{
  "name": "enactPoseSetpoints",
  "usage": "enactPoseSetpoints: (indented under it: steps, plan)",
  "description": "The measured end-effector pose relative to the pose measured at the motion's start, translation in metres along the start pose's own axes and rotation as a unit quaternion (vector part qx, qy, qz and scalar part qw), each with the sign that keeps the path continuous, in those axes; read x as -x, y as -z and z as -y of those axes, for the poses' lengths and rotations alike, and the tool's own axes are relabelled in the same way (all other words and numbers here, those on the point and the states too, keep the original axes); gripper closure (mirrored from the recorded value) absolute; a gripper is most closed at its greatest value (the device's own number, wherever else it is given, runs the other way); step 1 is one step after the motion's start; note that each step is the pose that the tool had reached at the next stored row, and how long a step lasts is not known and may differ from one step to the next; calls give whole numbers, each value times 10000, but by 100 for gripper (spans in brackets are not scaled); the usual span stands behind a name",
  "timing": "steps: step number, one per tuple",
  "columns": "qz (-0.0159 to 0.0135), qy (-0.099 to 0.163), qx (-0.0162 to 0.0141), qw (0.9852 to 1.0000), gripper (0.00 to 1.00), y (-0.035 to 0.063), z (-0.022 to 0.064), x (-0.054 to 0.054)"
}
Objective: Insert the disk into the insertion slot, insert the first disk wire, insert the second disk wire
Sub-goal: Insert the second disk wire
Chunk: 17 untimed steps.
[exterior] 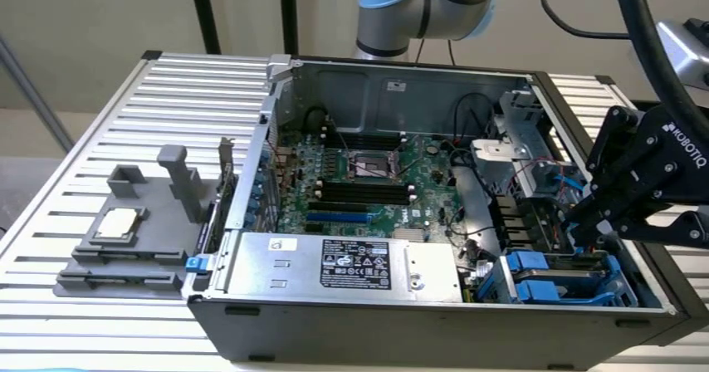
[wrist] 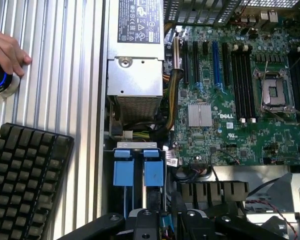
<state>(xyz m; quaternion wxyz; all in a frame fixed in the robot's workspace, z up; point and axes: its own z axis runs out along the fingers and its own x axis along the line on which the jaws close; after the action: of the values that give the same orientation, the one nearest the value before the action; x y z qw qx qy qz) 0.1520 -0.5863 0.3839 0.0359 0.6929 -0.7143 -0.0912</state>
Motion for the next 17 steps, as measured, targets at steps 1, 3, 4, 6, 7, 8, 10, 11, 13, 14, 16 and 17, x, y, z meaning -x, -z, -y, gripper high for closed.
enactPoseSetpoints:
  steps: [1,3,4,6,7,8,10,11,13,14,16,17]
  plan:
    - [0,0,0,10000,75,0,0,0]
    - [0,0,0,10000,75,0,0,0]
    - [-1,0,0,10000,75,0,0,0]
    - [-1,-1,0,10000,75,0,3,4]
    - [-2,0,0,10000,75,0,8,5]
    - [-3,-1,0,10000,75,-1,12,7]
    - [-13,-2,-1,10000,75,-5,21,10]
    - [-21,-4,-1,10000,75,-9,25,13]
    - [-38,-7,-2,10000,75,-19,34,24]
    - [-43,-8,-2,10000,75,-29,38,27]
    - [-61,-11,-2,10000,75,-46,45,35]
    - [-70,-13,-3,10000,75,-56,49,38]
